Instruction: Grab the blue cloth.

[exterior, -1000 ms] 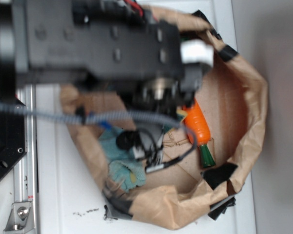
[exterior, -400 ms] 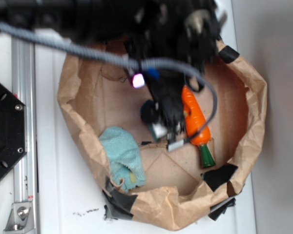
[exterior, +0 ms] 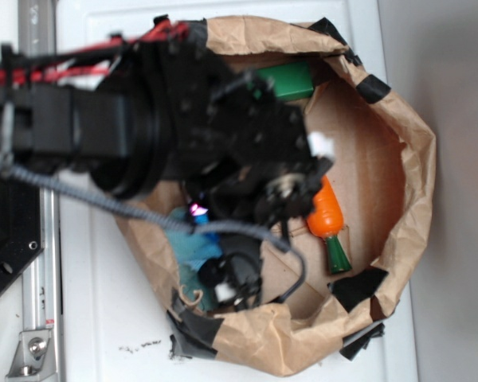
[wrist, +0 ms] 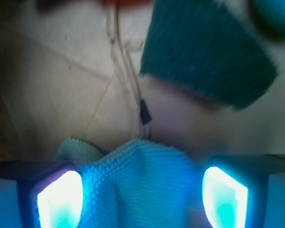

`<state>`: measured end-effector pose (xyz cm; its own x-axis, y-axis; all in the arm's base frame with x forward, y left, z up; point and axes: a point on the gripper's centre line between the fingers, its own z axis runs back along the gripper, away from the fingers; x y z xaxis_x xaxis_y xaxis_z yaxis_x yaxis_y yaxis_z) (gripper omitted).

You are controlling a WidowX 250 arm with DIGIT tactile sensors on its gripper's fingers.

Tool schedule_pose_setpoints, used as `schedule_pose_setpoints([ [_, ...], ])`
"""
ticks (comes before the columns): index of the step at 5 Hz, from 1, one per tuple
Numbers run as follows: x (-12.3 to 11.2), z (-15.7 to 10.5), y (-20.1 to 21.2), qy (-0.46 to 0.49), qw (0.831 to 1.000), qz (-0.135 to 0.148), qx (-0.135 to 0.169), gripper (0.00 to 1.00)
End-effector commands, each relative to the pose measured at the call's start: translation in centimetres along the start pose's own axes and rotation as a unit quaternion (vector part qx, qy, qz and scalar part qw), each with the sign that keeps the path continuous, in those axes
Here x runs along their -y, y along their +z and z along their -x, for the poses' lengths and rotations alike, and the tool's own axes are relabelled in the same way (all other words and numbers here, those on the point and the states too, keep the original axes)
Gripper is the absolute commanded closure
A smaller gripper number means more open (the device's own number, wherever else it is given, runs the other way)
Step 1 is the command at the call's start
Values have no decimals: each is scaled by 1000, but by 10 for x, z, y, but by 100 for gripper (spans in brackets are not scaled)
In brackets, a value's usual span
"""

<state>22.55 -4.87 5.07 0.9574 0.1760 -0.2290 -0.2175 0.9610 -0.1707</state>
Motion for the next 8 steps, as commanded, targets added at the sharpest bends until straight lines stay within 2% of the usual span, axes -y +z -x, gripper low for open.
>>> schedule_pose_setpoints([
  [1,11,5,-36,-23,999,20,-28,0],
  [2,10,5,-50,-16,999,29,-31,100],
  [3,6,6,-40,-28,999,24,-13,100],
  [4,9,13,-12,-71,997,-21,37,100],
  [5,15,22,28,-106,982,-87,130,100],
  [6,13,34,69,-114,965,-136,192,100],
  [7,7,40,90,-104,958,-159,214,100],
  [8,-6,40,98,-88,959,-161,218,100],
])
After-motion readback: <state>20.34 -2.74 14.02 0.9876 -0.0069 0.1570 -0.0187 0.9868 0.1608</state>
